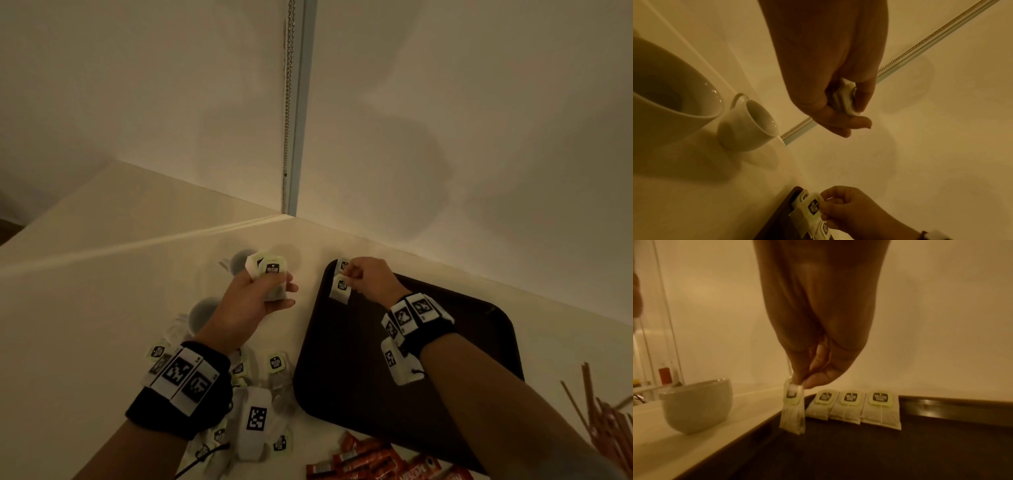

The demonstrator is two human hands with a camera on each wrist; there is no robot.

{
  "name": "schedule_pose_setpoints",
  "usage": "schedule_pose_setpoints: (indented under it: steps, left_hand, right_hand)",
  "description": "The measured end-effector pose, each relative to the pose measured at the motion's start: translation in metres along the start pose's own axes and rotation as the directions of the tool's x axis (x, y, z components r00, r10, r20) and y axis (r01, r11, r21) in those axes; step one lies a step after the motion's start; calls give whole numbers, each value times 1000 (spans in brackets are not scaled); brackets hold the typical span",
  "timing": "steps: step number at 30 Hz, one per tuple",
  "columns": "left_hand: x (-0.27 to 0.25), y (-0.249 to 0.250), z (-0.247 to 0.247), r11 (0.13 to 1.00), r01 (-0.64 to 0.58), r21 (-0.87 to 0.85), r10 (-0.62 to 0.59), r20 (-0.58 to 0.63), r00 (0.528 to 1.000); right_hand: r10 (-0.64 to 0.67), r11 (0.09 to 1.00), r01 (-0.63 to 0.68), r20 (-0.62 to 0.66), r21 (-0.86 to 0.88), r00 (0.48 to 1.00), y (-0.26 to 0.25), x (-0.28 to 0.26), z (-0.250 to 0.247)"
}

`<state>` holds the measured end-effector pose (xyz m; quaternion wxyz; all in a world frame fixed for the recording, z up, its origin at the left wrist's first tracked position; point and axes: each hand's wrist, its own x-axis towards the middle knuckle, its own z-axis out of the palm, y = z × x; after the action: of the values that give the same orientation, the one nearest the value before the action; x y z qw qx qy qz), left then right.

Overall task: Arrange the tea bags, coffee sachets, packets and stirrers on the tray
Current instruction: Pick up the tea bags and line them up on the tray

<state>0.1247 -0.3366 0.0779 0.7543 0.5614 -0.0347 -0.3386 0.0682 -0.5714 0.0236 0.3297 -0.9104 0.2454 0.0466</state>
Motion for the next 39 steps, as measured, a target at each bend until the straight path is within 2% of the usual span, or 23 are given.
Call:
schedule_pose_setpoints:
  steps: [4,9,13,17,21,23,25,27,28,29,31,36,39]
  left_hand:
    - [8,-3,-3,989,-21,145,27,-37,999]
    - [16,-2,1,999,6,36,-4,-35,999]
    - [17,-1,4,1000,10,29,-10,-4,1000]
    - [17,-4,3,989,19,149,-26,49,998]
    - [20,-9,2,979,8,204,-15,36,999]
    - [21,-10,1,975,-4,223,0,15,1000]
    - [22,-9,2,970,-22,243,22,0,1000]
    - [22,-8,4,964,-45,261,48,-4,999]
    - [23,-7,6,962,-56,266,59,-2,998]
    - [23,-6,9,961,-71,267,73,4,997]
    - [23,-4,14,960,-108,258,109,13,994]
    - [15,4,23,975,-174,137,175,4,984]
    - [11,9,24,929,-281,241,286,12,958]
  right_hand:
    - [45,998,-48,-96,-28,994,14,23,12]
    - [73,996,-80,-167,-36,983,23,44,16]
    - [99,993,-108,-174,-39,980,26,52,20]
    - [100,992,-110,-147,-59,984,27,53,23]
    - [102,992,-112,-132,-65,986,24,52,21]
    - [52,998,-57,-180,-23,982,12,47,15]
    - [-45,984,74,-182,160,982,-14,32,3]
    - [-160,901,161,-37,402,986,-49,10,-13]
    - [-234,872,195,34,449,972,-64,-1,-19]
    - [-311,859,250,66,447,948,-76,-9,-23]
    - [-408,845,357,47,399,912,-90,-18,-29]
    - [-409,809,393,-62,437,910,-103,-28,-48]
    - [-434,783,419,-79,460,897,-107,-36,-57]
